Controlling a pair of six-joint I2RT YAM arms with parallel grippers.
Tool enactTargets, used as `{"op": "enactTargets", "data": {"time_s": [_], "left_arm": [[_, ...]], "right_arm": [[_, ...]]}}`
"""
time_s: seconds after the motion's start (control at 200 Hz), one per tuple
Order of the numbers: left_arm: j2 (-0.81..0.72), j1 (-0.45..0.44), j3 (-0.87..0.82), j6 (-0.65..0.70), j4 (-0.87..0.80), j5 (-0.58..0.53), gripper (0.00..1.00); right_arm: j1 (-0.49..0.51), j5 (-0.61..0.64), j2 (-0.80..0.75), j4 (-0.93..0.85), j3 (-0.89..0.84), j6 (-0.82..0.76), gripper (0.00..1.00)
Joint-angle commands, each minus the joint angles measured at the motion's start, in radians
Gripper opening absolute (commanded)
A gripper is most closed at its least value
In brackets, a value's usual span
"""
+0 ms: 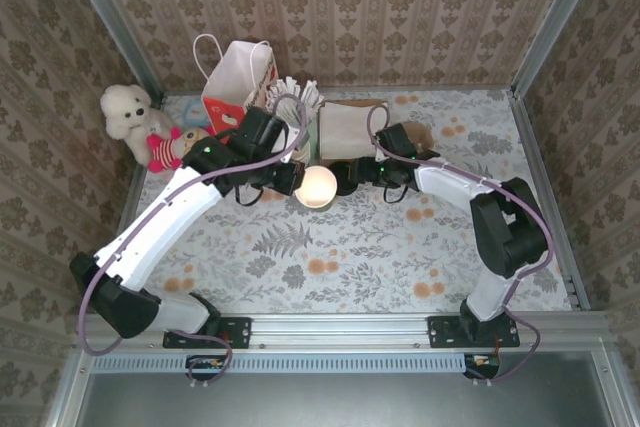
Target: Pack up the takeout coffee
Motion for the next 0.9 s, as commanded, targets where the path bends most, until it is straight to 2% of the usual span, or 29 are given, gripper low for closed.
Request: {"op": "enactTargets", "data": {"time_s": [0.0, 0.215, 0.305, 0.71, 0.9], "left_arm": [[0.028, -0.009, -0.081, 0.033, 0.06, -0.034, 0.0], [0.033, -0.018, -0.216, -0.003, 0.251, 0.015, 0.0], [0.047, -0.022, -0.227, -0.007, 0.261, 0.01, 0.0], [0.113, -0.031, -0.239, 0.0, 0.264, 0.019, 0.01], [0.122, -0.037, -0.251, -0.022, 0.294, 0.032, 0.01]], "right_arm": [[0.022, 0.043, 0.038, 0.029, 0.042, -0.104, 0.62], [0.041, 0.101, 0.114, -0.003, 0.093, -0.154, 0.51], [0.05, 0.169, 0.137, -0.04, 0.121, -0.154, 0.48], [0.071, 0.167, 0.21, -0.075, 0.199, -0.152, 0.36], [0.084, 0.218, 0.198, -0.063, 0.193, -0.154, 0.28]]}}
